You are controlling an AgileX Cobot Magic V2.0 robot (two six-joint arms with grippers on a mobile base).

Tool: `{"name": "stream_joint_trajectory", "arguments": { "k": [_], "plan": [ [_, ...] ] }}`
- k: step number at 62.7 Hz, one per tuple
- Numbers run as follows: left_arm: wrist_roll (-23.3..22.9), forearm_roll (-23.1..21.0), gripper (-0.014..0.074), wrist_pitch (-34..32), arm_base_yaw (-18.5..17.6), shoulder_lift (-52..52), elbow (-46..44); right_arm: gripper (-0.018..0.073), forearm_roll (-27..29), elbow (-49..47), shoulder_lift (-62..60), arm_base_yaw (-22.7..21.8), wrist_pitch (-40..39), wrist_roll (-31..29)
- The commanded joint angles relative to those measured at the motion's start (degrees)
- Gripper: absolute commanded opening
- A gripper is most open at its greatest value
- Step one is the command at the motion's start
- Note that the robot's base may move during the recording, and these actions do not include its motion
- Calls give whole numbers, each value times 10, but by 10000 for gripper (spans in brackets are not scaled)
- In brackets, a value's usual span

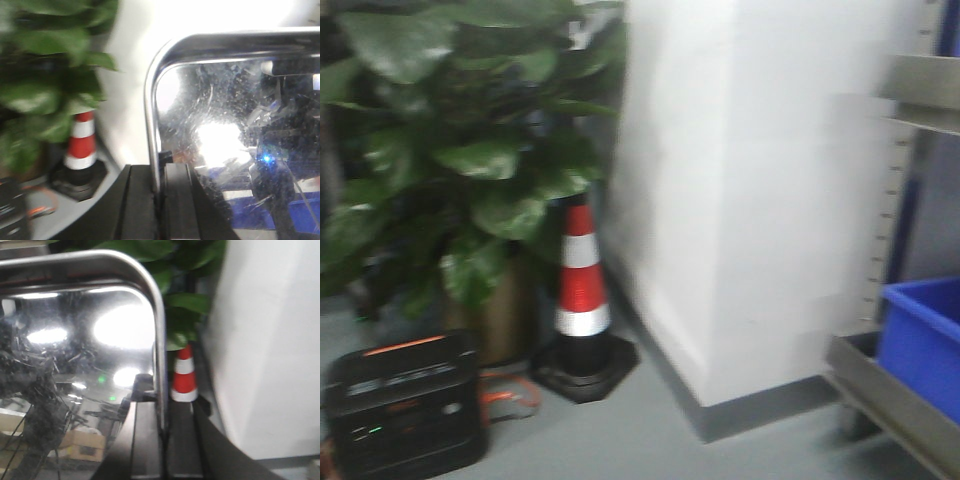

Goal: Stack silver trays without gaps
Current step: 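Turn and drive up to the other rack of blue bins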

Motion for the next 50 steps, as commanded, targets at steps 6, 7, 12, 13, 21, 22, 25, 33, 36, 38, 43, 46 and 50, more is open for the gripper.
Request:
{"name": "stream_joint_trajectory", "arguments": {
  "k": [6, 7, 12, 13, 21, 22, 25, 33, 36, 38, 43, 46, 50],
  "plan": [
    [2, -13, -18, -18, -6, -3, -5, -78, -3, -6, -7, 1, -43, 4],
    [2, -13, -18, -18, -6, -3, -5, -78, -3, -6, -7, 1, -43, 4],
    [2, -13, -18, -18, -6, -3, -5, -78, -3, -6, -7, 1, -43, 4],
    [2, -13, -18, -18, -6, -3, -5, -78, -3, -6, -7, 1, -43, 4],
    [2, -13, -18, -18, -6, -3, -5, -78, -3, -6, -7, 1, -43, 4],
    [2, -13, -18, -18, -6, -3, -5, -78, -3, -6, -7, 1, -43, 4],
    [2, -13, -18, -18, -6, -3, -5, -78, -3, -6, -7, 1, -43, 4],
    [2, -13, -18, -18, -6, -3, -5, -78, -3, -6, -7, 1, -43, 4],
    [2, -13, -18, -18, -6, -3, -5, -78, -3, -6, -7, 1, -43, 4],
    [2, -13, -18, -18, -6, -3, -5, -78, -3, -6, -7, 1, -43, 4],
    [2, -13, -18, -18, -6, -3, -5, -78, -3, -6, -7, 1, -43, 4],
    [2, -13, -18, -18, -6, -3, -5, -78, -3, -6, -7, 1, -43, 4],
    [2, -13, -18, -18, -6, -3, -5, -78, -3, -6, -7, 1, -43, 4]
  ]
}}
